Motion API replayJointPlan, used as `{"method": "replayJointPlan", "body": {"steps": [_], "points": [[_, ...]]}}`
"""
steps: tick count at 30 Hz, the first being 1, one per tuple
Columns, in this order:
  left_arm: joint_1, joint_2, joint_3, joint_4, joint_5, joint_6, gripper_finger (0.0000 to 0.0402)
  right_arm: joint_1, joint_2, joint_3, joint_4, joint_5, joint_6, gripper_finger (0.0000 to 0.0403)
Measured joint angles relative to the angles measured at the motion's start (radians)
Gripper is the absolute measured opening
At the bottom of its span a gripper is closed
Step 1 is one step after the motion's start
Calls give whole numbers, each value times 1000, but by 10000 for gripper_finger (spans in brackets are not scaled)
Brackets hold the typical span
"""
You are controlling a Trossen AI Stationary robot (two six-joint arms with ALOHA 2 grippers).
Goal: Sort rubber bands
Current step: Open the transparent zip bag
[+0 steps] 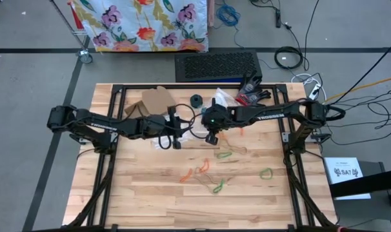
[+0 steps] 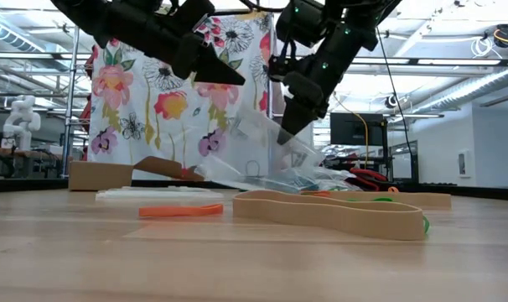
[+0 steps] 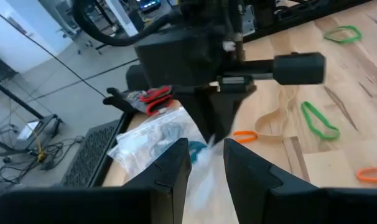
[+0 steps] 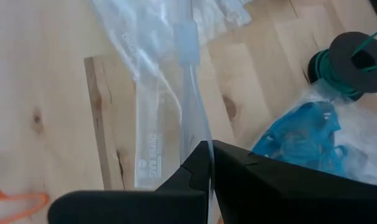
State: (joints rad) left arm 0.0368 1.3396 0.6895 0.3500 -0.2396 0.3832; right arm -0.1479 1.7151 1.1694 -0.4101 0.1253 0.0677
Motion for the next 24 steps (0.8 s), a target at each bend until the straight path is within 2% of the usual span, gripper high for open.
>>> {"method": "replayJointPlan", "body": {"steps": [4,6,10,19,24], "points": [[12,4,0,2,49,-6,102,-1,2,0,35,-2,-14,0],[16,13,0,2,78,-8,102,-1,2,0,82,-42,-28,0],[16,24,0,-1,57,-9,102,4,2,0,144,-93,-47,0],[50,27,0,-131,28,-116,102,19,-9,0,151,-97,-53,0],[37,18,0,-80,29,-84,102,19,-12,0,149,-95,-51,0]]}}
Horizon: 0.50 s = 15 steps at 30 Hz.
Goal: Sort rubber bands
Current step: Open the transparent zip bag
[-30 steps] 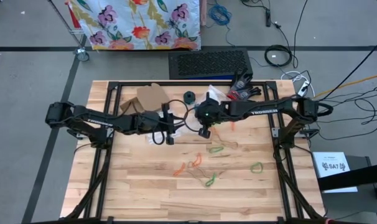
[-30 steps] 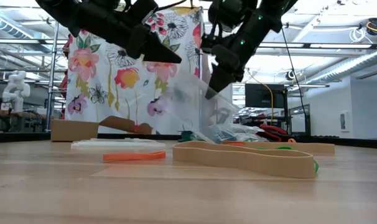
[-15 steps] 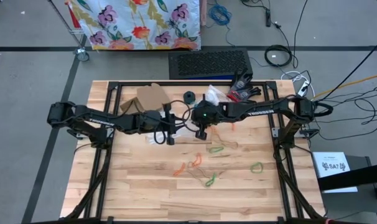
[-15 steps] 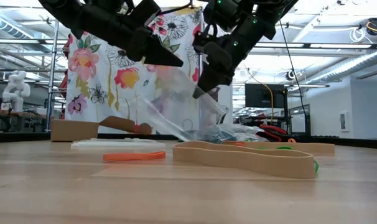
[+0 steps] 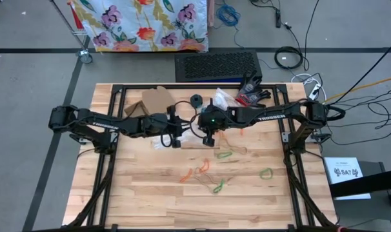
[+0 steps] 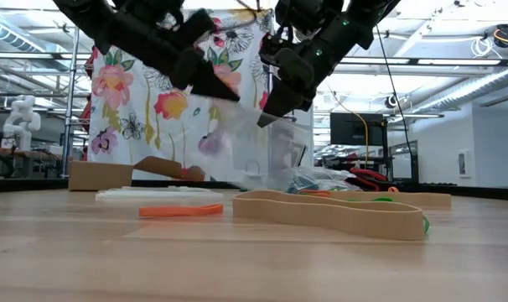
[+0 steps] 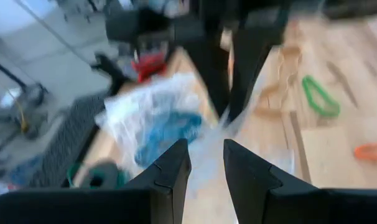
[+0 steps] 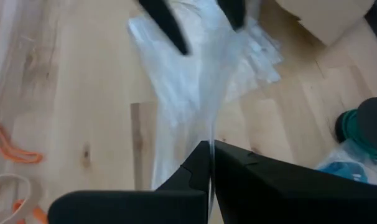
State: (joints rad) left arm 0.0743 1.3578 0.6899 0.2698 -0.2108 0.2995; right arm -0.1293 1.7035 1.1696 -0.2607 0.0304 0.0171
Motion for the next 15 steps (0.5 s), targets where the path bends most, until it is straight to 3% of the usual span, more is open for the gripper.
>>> {"method": "replayJointPlan", "body": {"steps": [4,8,15], "points": [[-21,-5,0,60,7,69,102,-1,0,0,-2,43,14,0],[-23,4,4,54,116,74,102,-1,0,0,8,46,8,0],[-23,36,4,57,124,95,102,1,0,0,29,43,5,0]]}}
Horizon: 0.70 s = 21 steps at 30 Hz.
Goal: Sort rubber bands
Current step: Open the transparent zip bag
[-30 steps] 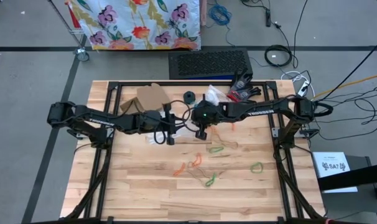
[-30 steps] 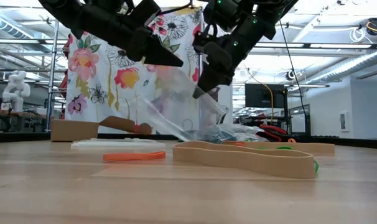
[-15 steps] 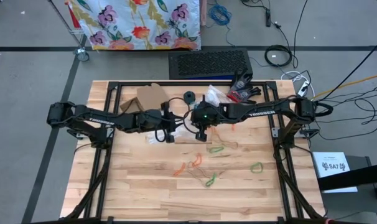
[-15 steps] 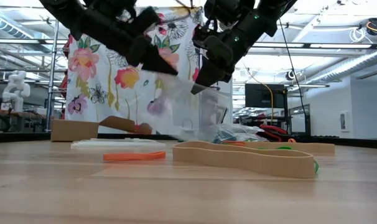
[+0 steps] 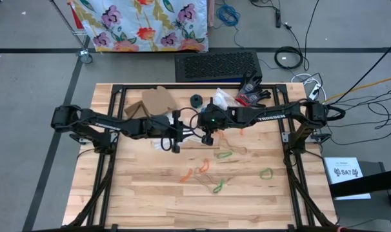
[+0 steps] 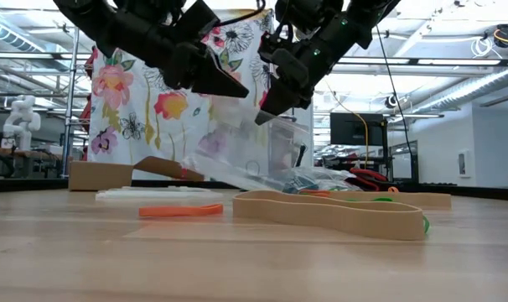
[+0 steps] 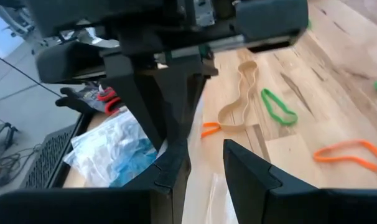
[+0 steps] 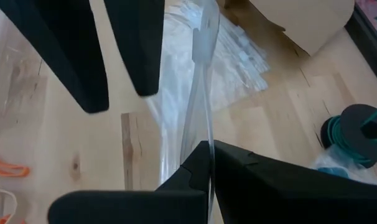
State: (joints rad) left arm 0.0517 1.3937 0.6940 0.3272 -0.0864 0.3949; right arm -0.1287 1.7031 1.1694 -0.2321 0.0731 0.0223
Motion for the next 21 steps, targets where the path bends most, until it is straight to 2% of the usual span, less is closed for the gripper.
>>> {"method": "replayJointPlan", "body": {"steps": [5,12,21], "points": [[0,31,56,-39,0,23,102,0,0,0,11,-41,0,0],[0,118,167,-256,-21,57,102,6,-1,0,26,-52,0,0],[0,118,177,-290,-46,34,89,6,-1,0,11,-45,-9,0]]}}
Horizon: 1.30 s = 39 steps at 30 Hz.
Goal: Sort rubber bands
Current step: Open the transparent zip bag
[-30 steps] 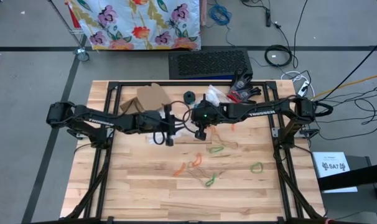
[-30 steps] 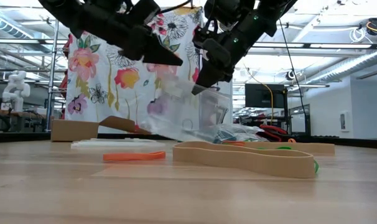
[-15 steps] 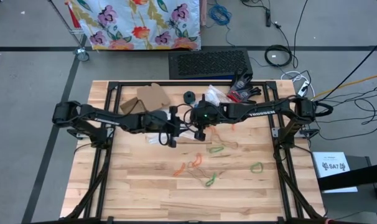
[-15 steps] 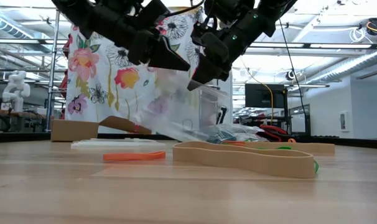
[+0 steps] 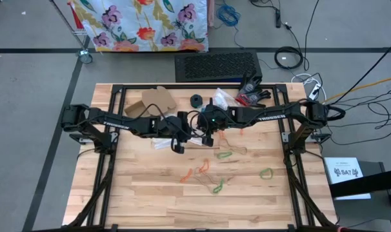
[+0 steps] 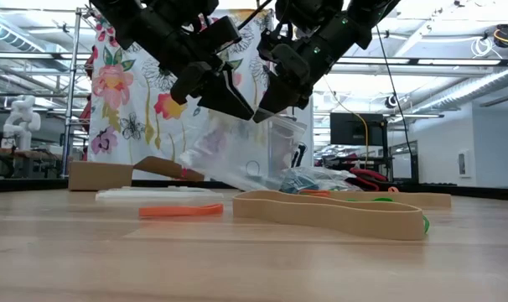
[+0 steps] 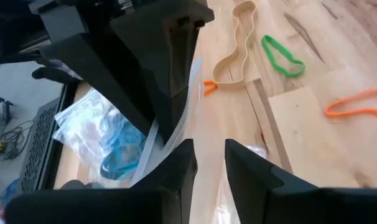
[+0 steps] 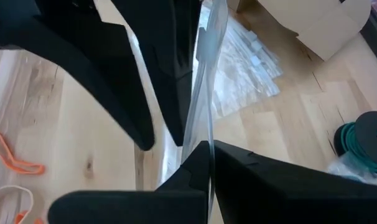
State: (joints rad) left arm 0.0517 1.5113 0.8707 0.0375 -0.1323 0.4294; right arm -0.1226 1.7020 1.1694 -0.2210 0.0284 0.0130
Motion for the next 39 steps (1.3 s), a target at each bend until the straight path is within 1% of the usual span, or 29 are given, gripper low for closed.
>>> {"method": "replayJointPlan", "body": {"steps": [4,8,11,14,16,19,24,28,39], "points": [[-2,-9,9,11,-43,30,74,0,0,0,-14,0,1,0],[-2,-26,34,6,-77,30,70,0,0,0,-85,-3,10,0],[2,-50,41,8,-81,30,70,1,0,0,-109,-6,14,0],[22,-55,42,6,-81,5,70,12,0,0,-87,-7,-2,0],[39,-50,42,-1,-51,-33,70,26,0,0,-59,-8,-20,0],[58,-44,42,-21,43,-63,70,41,0,0,-50,-10,-36,0],[66,-44,42,-20,63,-84,70,46,0,0,-46,-7,-40,0],[66,-44,42,-1,139,-84,70,43,0,0,-42,-4,-39,0],[69,-44,42,-75,135,-132,70,42,0,-1,2,2,-53,0]]}}
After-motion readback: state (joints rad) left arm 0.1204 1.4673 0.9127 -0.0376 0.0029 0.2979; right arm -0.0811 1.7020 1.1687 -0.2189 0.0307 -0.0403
